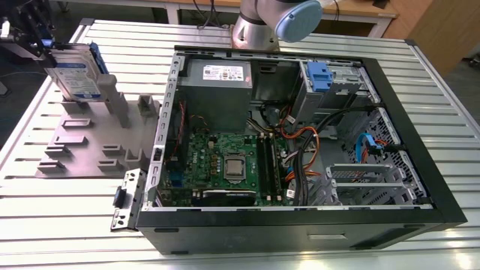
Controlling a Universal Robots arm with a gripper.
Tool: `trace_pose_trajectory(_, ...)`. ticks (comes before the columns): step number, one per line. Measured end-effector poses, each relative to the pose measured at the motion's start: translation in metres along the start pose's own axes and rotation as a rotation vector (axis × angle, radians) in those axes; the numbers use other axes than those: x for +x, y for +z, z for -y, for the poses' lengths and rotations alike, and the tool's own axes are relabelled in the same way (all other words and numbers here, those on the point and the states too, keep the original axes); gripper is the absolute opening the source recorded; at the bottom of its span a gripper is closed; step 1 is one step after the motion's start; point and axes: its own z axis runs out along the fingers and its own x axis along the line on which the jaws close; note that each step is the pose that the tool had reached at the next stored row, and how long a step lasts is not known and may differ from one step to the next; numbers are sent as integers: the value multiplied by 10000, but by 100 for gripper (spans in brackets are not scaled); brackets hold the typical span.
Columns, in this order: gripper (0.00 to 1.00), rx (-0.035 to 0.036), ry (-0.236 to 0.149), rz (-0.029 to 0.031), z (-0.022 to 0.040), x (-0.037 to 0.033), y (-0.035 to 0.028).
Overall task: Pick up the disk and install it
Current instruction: 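Pick up the disk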
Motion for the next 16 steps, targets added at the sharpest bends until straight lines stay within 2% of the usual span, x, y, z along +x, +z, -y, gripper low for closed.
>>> trace_pose_trajectory(16,37,0,0,0,-8,-10,-190)
